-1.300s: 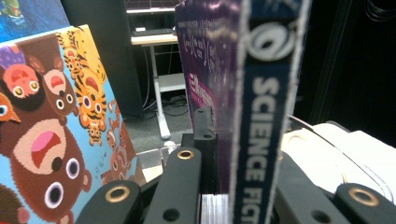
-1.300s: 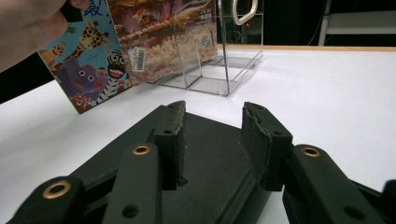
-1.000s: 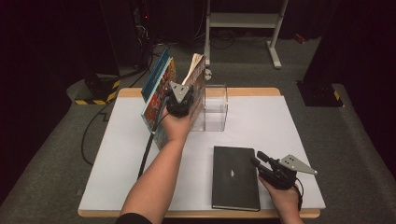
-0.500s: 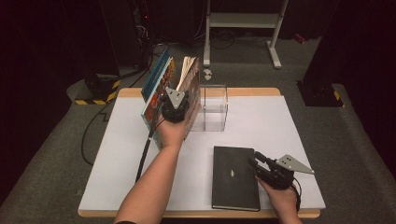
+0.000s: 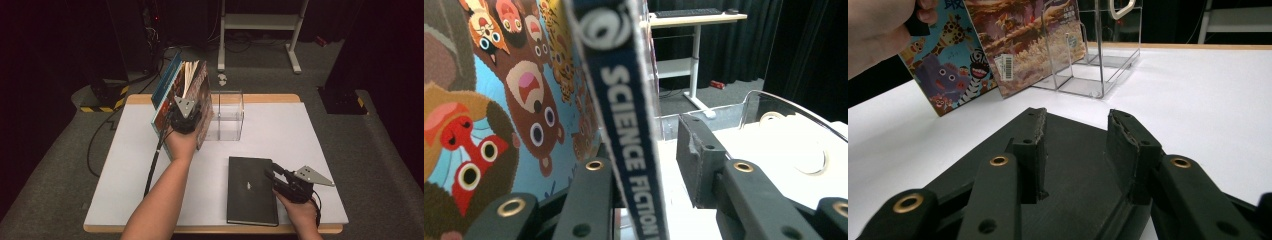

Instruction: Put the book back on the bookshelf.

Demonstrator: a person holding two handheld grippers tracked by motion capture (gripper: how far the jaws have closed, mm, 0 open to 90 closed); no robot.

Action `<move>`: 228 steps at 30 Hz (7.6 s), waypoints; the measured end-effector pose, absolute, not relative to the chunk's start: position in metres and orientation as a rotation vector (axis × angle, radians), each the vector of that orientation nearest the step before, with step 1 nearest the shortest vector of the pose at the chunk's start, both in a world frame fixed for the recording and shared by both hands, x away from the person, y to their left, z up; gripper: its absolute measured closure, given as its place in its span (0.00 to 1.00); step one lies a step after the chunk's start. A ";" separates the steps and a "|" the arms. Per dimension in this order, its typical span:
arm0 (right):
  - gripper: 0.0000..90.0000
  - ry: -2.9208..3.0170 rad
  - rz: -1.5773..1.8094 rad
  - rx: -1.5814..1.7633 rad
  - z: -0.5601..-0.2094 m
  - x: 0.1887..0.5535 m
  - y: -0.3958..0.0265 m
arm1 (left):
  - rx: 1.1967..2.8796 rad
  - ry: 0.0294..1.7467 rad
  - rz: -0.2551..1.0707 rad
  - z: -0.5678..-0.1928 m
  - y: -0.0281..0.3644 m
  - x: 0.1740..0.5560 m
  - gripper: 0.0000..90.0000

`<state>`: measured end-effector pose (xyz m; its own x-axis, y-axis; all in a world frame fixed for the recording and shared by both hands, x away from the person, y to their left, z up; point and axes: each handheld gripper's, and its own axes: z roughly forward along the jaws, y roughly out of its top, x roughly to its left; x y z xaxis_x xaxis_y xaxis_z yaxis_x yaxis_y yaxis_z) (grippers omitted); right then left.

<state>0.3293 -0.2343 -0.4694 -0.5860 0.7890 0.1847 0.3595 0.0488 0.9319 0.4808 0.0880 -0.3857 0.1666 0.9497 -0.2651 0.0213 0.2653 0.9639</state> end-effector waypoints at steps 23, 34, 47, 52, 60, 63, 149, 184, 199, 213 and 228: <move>0.66 1.960 1.556 1.151 -0.470 0.328 -0.233 | 1.091 1.207 0.890 -0.385 0.089 0.473 0.72; 0.66 1.966 1.554 1.149 -0.471 0.328 -0.232 | 1.117 1.220 0.865 -0.384 0.087 0.468 0.65; 0.66 1.973 1.544 1.151 -0.472 0.328 -0.231 | 1.136 1.212 0.855 -0.388 0.090 0.453 0.62; 0.65 1.971 1.544 1.155 -0.472 0.328 -0.232 | 1.133 1.212 0.848 -0.390 0.091 0.448 0.62; 0.65 1.976 1.539 1.155 -0.473 0.328 -0.232 | 1.153 1.220 0.830 -0.393 0.094 0.442 0.61; 0.65 1.980 1.535 1.155 -0.473 0.328 -0.232 | 1.156 1.216 0.819 -0.395 0.096 0.437 0.61; 0.08 2.410 1.243 1.010 -0.492 0.255 -0.229 | 1.416 1.189 0.538 -0.509 0.141 0.321 0.22; 0.15 2.419 1.276 1.094 -0.487 0.324 -0.219 | 1.413 1.180 0.548 -0.509 0.140 0.320 0.22; 0.15 2.332 1.301 1.346 -0.491 0.382 -0.214 | 1.428 1.169 0.552 -0.509 0.140 0.319 0.22; 0.25 2.328 1.308 1.281 -0.488 0.369 -0.178 | 1.412 1.170 0.542 -0.509 0.140 0.319 0.22; 0.24 2.426 1.413 1.319 -0.496 0.316 -0.186 | 1.419 1.178 0.515 -0.508 0.141 0.320 0.22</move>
